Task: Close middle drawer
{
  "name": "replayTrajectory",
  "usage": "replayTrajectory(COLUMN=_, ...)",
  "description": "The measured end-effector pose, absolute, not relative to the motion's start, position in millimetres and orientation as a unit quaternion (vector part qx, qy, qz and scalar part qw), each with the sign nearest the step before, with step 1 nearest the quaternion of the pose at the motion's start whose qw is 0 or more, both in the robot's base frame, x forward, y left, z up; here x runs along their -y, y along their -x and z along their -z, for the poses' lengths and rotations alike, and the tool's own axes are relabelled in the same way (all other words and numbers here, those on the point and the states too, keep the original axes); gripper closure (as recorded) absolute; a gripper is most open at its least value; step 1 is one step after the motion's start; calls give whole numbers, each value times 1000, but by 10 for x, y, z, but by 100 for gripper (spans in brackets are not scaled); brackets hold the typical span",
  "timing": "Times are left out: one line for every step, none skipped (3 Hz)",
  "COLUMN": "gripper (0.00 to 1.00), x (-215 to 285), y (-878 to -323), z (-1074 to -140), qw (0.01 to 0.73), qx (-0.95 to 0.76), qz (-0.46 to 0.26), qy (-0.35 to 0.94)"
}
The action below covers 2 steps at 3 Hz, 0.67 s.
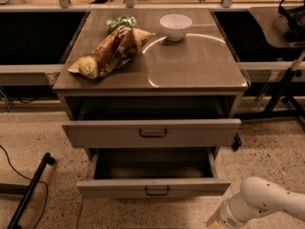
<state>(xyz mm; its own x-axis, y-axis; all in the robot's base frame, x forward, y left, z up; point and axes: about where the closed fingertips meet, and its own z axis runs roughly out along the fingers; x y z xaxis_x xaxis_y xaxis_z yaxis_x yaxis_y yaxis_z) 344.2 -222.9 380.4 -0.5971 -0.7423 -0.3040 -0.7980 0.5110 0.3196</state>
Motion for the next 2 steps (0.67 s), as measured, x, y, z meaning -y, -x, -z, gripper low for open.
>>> replayTrajectory(gripper=100, x=2206, y=-3537, z=-3706, qw=87, qx=-879, qz=-204, qy=422)
replayTrajectory(gripper=100, x=2193, y=-3672, z=-3638, qw=101, qx=-888, qz=-194, qy=405)
